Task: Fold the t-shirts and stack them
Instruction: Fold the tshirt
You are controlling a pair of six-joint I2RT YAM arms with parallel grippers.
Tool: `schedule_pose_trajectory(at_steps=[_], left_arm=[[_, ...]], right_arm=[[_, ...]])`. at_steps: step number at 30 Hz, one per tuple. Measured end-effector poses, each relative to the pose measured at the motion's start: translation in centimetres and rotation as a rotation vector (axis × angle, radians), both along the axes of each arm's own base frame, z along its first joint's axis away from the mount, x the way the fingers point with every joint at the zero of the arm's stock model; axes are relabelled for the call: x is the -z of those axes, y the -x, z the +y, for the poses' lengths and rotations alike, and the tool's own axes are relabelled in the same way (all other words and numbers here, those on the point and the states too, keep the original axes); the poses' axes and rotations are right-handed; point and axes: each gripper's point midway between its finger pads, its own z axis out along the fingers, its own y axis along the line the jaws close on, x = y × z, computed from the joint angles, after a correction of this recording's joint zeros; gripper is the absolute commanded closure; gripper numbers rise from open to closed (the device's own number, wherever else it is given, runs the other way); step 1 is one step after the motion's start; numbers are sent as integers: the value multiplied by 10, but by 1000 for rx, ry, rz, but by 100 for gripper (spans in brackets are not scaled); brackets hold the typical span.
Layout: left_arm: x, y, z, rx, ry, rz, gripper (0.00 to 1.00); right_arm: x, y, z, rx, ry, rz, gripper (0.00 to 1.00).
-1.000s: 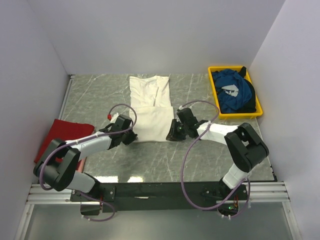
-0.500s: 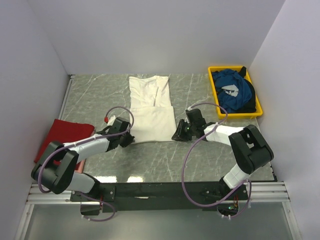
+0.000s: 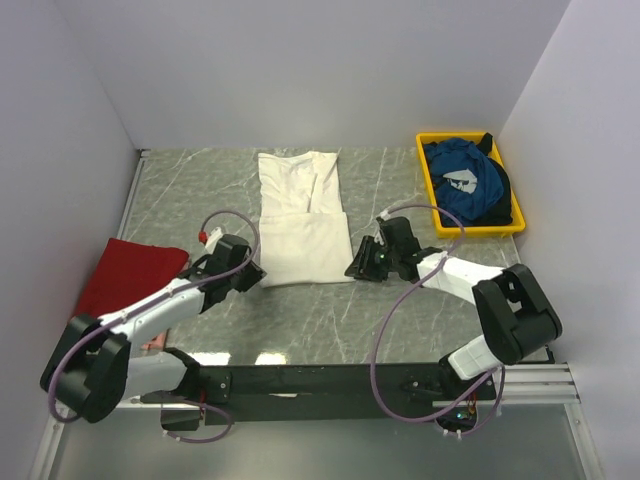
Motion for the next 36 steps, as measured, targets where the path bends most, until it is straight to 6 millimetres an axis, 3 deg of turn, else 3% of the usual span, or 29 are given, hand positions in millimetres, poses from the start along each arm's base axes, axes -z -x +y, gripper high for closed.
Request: schedule_pose_trajectory(at_steps=[7, 14, 25, 30, 36], left_arm=[[-25, 1, 6, -11, 21, -62, 61], [-28, 1, 17, -31, 12, -70, 55], [10, 7, 18, -21, 1, 15, 55], [23, 5, 14, -13, 2, 37, 55], [31, -1, 9, -6, 19, 32, 60]], right_arm=[[-25, -4, -7, 15, -21, -74, 50], [-25, -3, -15, 30, 3, -82, 48], [-5, 2, -23, 46, 42, -46, 45], [15, 4, -25, 53, 65, 10, 45], [17, -6, -15, 57, 26, -1, 48]])
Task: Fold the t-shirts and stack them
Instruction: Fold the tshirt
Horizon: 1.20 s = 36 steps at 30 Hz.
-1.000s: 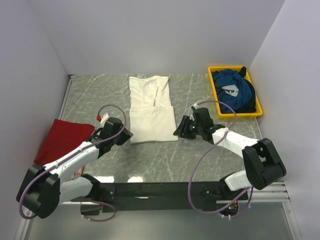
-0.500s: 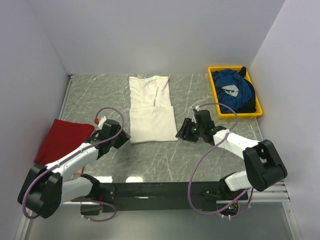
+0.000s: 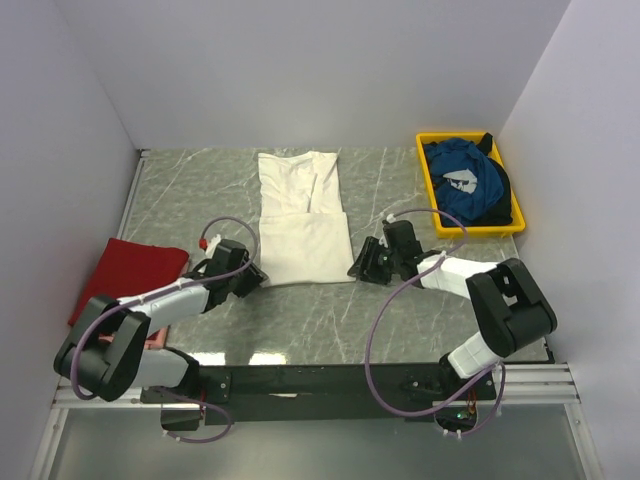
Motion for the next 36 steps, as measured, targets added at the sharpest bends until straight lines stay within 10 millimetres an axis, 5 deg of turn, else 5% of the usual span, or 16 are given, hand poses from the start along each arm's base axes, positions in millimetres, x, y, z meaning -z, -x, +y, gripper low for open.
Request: schedule_pose_trajectory(at_steps=[8, 15, 21, 28, 36], left_arm=[[3, -4, -5, 2, 27, -14, 75], [6, -2, -5, -3, 33, -4, 99], [4, 0, -5, 1, 35, -3, 99], [-4, 10, -4, 14, 50, -7, 99], [-5, 48, -5, 72, 77, -6, 99]], right_arm=[[3, -3, 5, 7, -10, 2, 64], [8, 1, 9, -2, -8, 21, 82], [8, 2, 9, -3, -8, 25, 99], [3, 8, 9, -12, -19, 19, 100], [-1, 48, -1, -44, -58, 8, 100]])
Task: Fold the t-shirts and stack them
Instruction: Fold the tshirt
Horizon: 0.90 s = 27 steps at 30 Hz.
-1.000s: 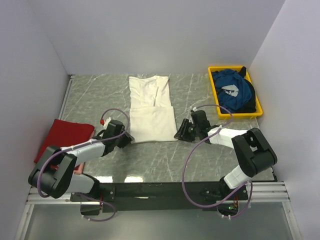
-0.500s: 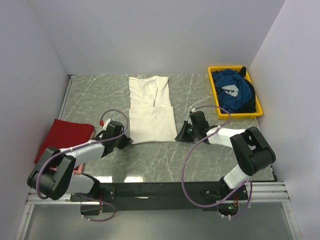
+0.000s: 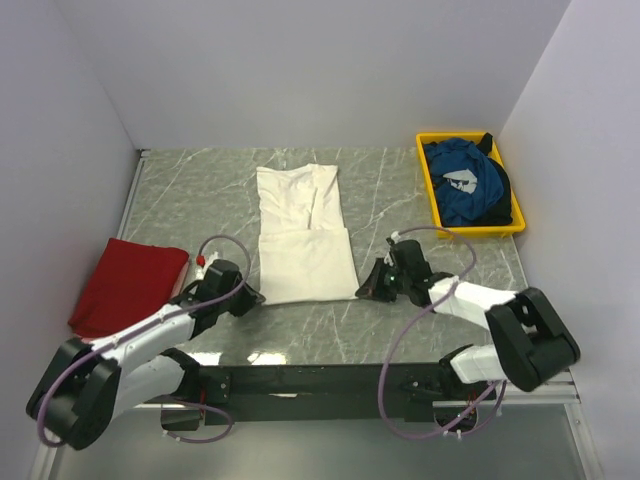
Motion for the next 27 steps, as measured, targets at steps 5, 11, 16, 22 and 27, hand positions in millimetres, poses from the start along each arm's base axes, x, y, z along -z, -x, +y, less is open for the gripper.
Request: schedule_pose_trajectory(at_steps=[5, 11, 16, 22, 27], left_arm=[[0, 31, -8, 54, 29, 5, 99], [8, 67, -13, 100, 42, 47, 62], [-7, 69, -2, 66, 16, 19, 46], [-89, 27, -11, 37, 7, -153, 76], [-105, -22, -35, 72, -36, -195, 96]], right_arm=[[1, 39, -3, -35, -22, -16, 100], [8, 80, -5, -78, -31, -1, 71], [-3, 81, -13, -56, 2, -27, 60], [-69, 43, -2, -33, 1, -174, 64], [-114, -6, 33, -64, -29, -257, 71]])
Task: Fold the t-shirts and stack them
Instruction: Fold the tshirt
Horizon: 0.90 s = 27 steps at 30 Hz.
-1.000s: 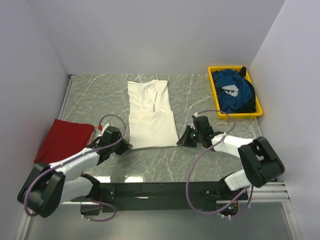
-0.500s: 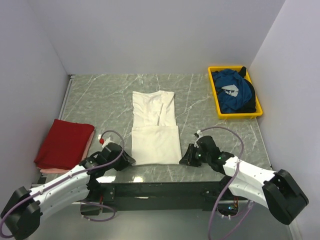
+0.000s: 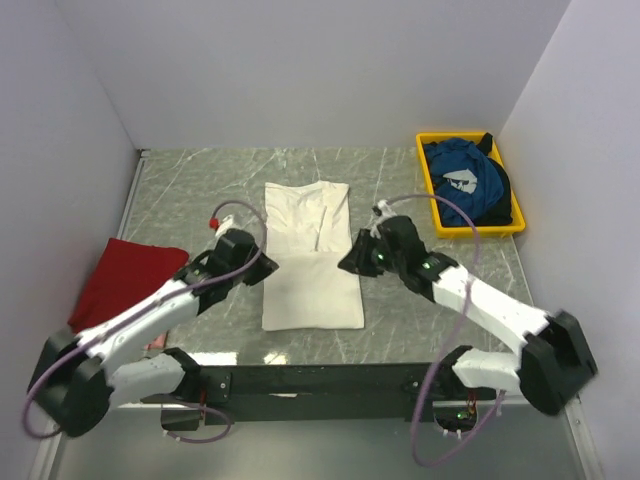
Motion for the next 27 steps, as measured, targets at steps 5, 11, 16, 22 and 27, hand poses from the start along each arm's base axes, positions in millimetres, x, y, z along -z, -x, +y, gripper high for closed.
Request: schedule_pose_trajectory(at_steps=[5, 11, 16, 22, 27], left_arm=[[37, -37, -12, 53, -46, 73, 99], [42, -77, -36, 132, -48, 63, 99], [56, -93, -48, 170, -44, 71, 99], [89, -98, -43, 164, -64, 131, 99], [105, -104, -35, 142, -64, 155, 99]], right_arm=[[19, -42, 35, -50, 40, 48, 77], [63, -71, 62, -93, 86, 132, 78], [79, -85, 73, -105, 108, 156, 79], [91, -97, 78, -108, 119, 168, 80], [112, -99, 76, -110, 122, 211, 81]])
